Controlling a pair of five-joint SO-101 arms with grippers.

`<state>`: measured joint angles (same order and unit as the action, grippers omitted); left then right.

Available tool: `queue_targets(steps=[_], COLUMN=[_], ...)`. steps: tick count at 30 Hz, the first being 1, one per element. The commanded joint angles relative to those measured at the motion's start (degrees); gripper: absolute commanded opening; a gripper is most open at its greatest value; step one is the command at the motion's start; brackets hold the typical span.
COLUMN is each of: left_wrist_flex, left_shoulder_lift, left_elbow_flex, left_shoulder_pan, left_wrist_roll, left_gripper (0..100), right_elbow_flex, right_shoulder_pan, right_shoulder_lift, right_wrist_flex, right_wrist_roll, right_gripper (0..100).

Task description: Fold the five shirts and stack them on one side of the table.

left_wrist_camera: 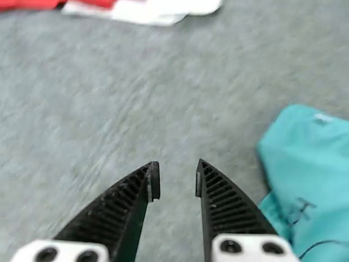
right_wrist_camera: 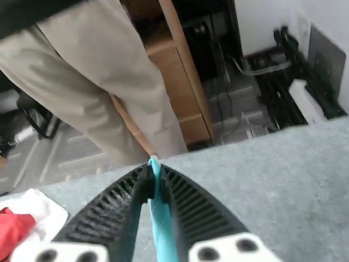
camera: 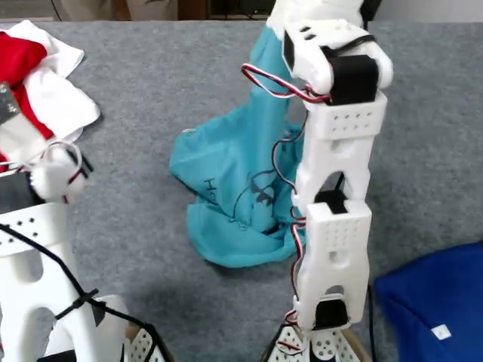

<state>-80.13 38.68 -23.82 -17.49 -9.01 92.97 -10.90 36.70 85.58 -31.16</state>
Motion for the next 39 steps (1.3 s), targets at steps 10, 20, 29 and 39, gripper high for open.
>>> queue_targets(steps=[10, 20, 29, 39], left_wrist_flex=[29.19, 28.66, 14.95, -2.81], left_shoulder_lift=[-16.13, -52.26, -84.00, -108.97], left_elbow_flex=[-8.44, 22.33, 63.74, 103.65], left_shoulder_pan=[18.55, 24.09, 25.14, 24.44], left_wrist_roll=[-3.96, -15.65, -19.08, -18.73], left_gripper=[21, 25, 25, 19], right_elbow_flex=[1.98, 2.51, 2.51, 2.51], right_shoulder_pan=[10.59, 13.76, 13.85, 14.29], right_shoulder_lift=[6.81, 24.92, 28.79, 28.79], right_wrist_flex=[1.49, 3.08, -3.43, -3.52], right_wrist_roll=[0.09, 0.09, 0.53, 0.44], right_gripper=[0.5, 0.5, 0.5, 0.5])
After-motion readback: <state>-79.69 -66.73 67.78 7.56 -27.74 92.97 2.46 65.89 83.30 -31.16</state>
